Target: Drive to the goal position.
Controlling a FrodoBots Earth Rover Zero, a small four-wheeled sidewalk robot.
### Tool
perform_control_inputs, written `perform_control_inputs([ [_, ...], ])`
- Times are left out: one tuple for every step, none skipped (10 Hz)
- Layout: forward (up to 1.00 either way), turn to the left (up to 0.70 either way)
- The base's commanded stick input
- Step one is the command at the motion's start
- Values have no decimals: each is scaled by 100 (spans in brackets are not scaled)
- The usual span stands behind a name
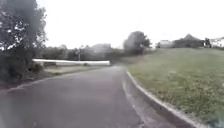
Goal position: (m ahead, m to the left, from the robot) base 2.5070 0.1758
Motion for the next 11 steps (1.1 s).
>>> perform_control_inputs([
  [70, 0],
  [70, 0],
  [70, 0],
  [70, 0],
  [70, 0],
  [70, 0],
  [70, 0],
  [70, 0],
  [70, 27],
  [70, 27],
  [70, 27],
])
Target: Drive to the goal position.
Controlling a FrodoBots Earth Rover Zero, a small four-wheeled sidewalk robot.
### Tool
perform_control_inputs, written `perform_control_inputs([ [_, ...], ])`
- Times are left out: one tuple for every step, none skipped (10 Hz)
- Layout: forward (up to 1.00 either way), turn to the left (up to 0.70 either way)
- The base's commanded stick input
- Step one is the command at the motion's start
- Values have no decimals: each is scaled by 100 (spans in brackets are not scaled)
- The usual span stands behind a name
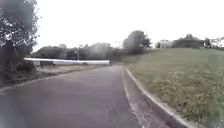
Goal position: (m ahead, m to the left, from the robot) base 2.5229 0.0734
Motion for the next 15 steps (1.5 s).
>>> perform_control_inputs([
  [70, 27],
  [70, 27],
  [70, 27],
  [70, 27],
  [70, 27],
  [70, 27],
  [70, 16],
  [70, -8],
  [70, -27],
  [70, -27],
  [70, -27],
  [70, -27],
  [70, -27],
  [70, 0],
  [70, 0],
])
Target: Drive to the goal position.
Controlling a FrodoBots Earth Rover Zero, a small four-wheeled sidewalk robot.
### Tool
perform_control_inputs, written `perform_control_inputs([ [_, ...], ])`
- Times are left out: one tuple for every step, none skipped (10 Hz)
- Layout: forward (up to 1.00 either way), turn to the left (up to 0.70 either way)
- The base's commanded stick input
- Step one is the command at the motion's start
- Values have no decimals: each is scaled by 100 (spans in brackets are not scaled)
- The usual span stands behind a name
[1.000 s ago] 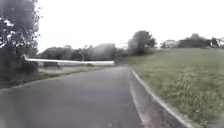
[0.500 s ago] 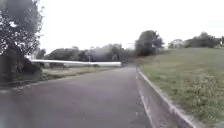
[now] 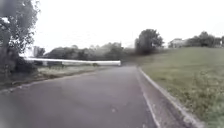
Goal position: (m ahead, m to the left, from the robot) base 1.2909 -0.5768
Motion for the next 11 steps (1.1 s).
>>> perform_control_inputs([
  [70, 0],
  [70, 0],
  [70, 0],
  [70, 0],
  [70, 0],
  [70, 0],
  [70, 0],
  [70, 0],
  [70, 0],
  [70, -27],
  [70, -27],
])
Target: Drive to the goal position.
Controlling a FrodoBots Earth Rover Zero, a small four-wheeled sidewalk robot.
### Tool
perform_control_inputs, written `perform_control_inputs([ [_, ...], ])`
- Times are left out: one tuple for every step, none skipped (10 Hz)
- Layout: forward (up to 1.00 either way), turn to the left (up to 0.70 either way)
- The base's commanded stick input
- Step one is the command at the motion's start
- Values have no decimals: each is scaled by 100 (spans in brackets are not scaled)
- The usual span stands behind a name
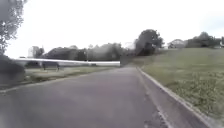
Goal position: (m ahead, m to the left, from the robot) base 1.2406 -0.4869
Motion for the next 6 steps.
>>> perform_control_inputs([
  [70, -27],
  [70, -27],
  [70, -27],
  [70, -27],
  [70, -27],
  [70, -26],
])
